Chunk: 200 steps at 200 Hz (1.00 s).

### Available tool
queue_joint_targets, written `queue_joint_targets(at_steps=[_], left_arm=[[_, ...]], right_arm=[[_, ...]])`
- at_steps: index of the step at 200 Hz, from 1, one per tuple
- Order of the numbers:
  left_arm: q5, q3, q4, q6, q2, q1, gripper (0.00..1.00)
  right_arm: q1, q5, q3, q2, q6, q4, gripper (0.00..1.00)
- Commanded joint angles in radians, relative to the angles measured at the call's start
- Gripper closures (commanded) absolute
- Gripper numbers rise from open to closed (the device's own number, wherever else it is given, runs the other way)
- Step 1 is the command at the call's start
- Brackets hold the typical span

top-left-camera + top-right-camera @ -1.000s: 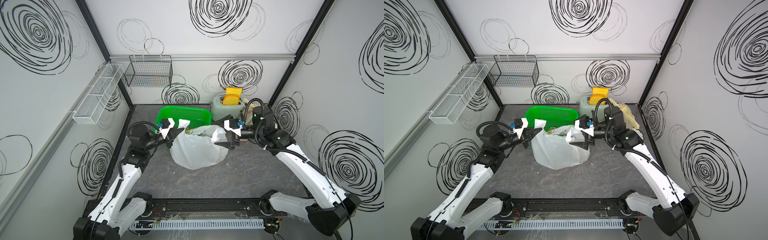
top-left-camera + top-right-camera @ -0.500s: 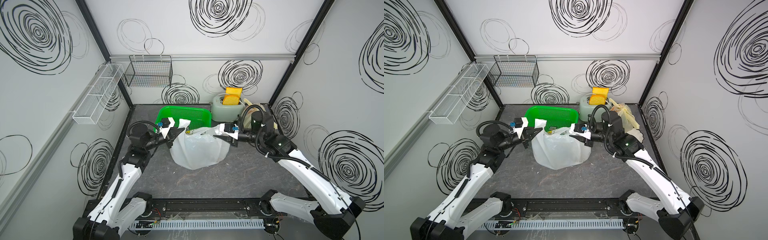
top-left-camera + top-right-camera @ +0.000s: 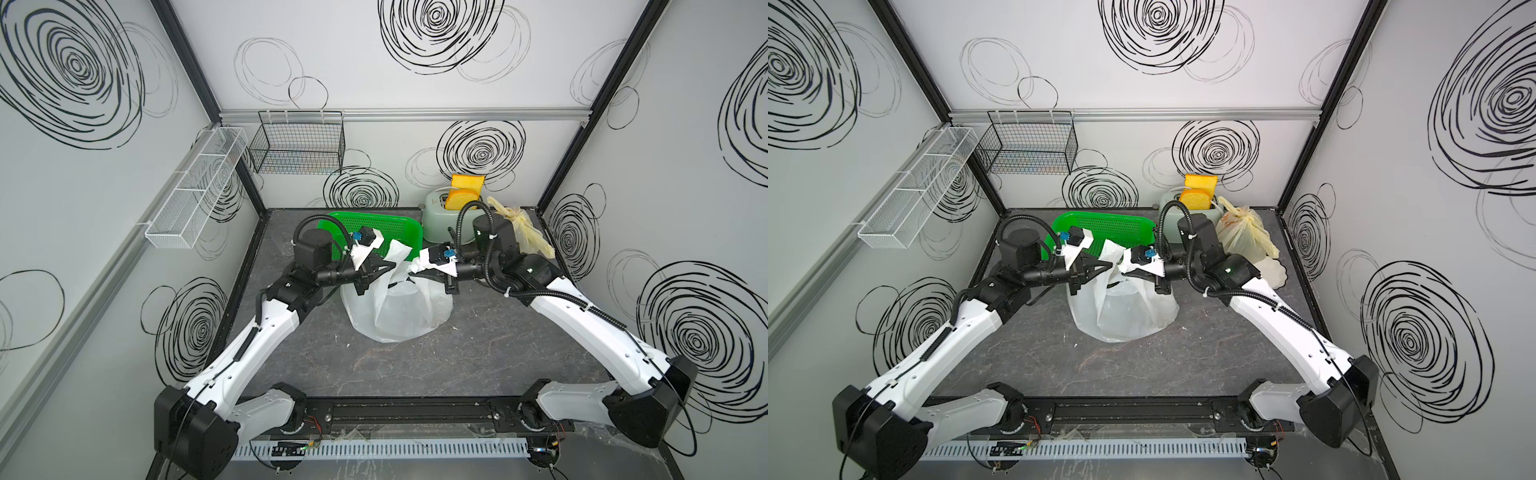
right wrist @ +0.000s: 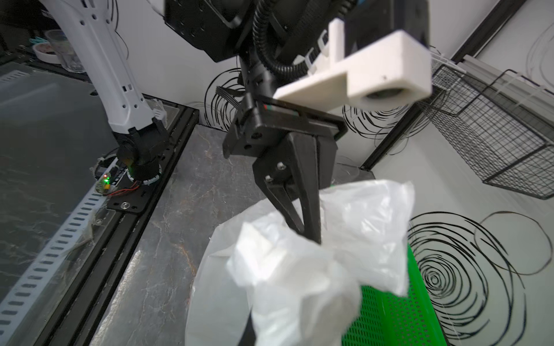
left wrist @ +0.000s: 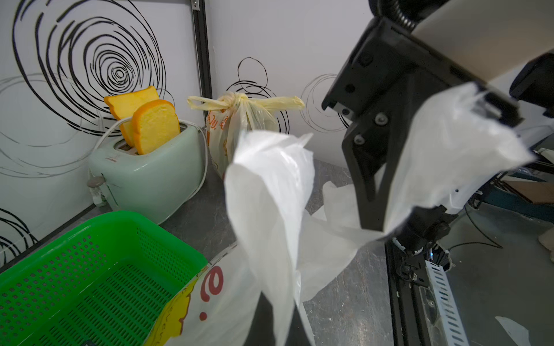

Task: Place the pineapple into a plastic bag & tie a knot
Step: Cross the plastic bag at the center of the board.

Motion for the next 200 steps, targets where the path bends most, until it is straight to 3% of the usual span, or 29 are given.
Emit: queue_joint_targets(at_steps=[1,41,93,125,163,200], left_arm=[[0.030,0.052,-0.046,0.074,0.033,-0.025,1.00],[0.066,0.040,0.001,0.115,0.059,-0.042,0.98],[0.153,-0.024,0.038,0.224,0.003,-0.057,0.74],[0.181,-0.032,0.034,0.248,0.004,-0.054,0.68],[0.181,-0.061,0.068,0.218,0.001,-0.026,0.69],[0.210,-0.102,0.162,0.147,-0.009,-0.020,0.61]], right_arm=[[0.004,-0.139,0.043,0.033,-0.018,0.009,1.00],[0.001,-0.185,0.038,0.073,0.031,0.103,1.00],[-0.024,-0.178,-0.002,0.086,0.084,0.212,1.00],[-0.025,-0.169,-0.007,0.097,0.088,0.212,1.00],[-0.026,-0.142,-0.038,0.084,0.087,0.218,1.00],[-0.013,-0.153,-0.049,0.096,0.103,0.248,1.00]])
